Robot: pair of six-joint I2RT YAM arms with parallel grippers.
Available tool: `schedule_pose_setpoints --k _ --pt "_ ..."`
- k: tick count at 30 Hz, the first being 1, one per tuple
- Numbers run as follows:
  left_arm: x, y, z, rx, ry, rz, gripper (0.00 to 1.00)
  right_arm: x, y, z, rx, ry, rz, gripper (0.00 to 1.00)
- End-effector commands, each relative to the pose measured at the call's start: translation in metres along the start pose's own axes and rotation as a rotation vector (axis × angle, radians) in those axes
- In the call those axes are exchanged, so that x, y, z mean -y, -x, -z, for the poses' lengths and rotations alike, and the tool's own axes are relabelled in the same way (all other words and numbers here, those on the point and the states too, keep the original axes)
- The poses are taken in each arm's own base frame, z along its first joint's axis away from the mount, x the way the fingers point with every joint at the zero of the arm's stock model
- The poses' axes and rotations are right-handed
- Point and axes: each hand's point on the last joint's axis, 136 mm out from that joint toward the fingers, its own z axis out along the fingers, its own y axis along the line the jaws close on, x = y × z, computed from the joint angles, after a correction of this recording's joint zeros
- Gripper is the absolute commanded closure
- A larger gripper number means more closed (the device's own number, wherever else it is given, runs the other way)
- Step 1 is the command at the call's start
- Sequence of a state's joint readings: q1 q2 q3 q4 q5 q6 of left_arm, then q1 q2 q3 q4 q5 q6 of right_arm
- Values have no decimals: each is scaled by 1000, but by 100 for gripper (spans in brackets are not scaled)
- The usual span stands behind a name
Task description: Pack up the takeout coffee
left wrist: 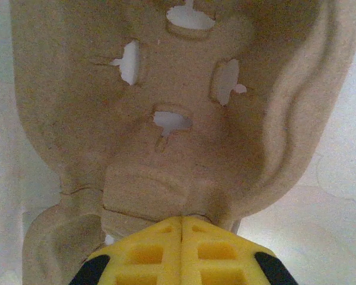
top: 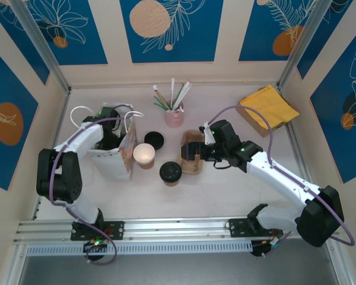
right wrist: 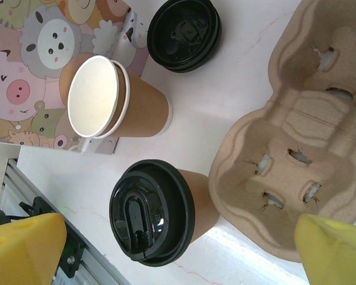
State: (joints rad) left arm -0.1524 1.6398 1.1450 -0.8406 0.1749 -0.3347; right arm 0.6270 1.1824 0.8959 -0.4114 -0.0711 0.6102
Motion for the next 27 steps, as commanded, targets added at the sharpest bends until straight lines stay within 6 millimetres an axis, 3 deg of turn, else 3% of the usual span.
schedule_pose_setpoints --k 1,27 --pt "-11 -4 -11 -27 31 4 100 -8 4 1 6 11 17 1" --pt "-13 -5 -18 -37 36 8 100 -9 2 -1 1 2 22 1"
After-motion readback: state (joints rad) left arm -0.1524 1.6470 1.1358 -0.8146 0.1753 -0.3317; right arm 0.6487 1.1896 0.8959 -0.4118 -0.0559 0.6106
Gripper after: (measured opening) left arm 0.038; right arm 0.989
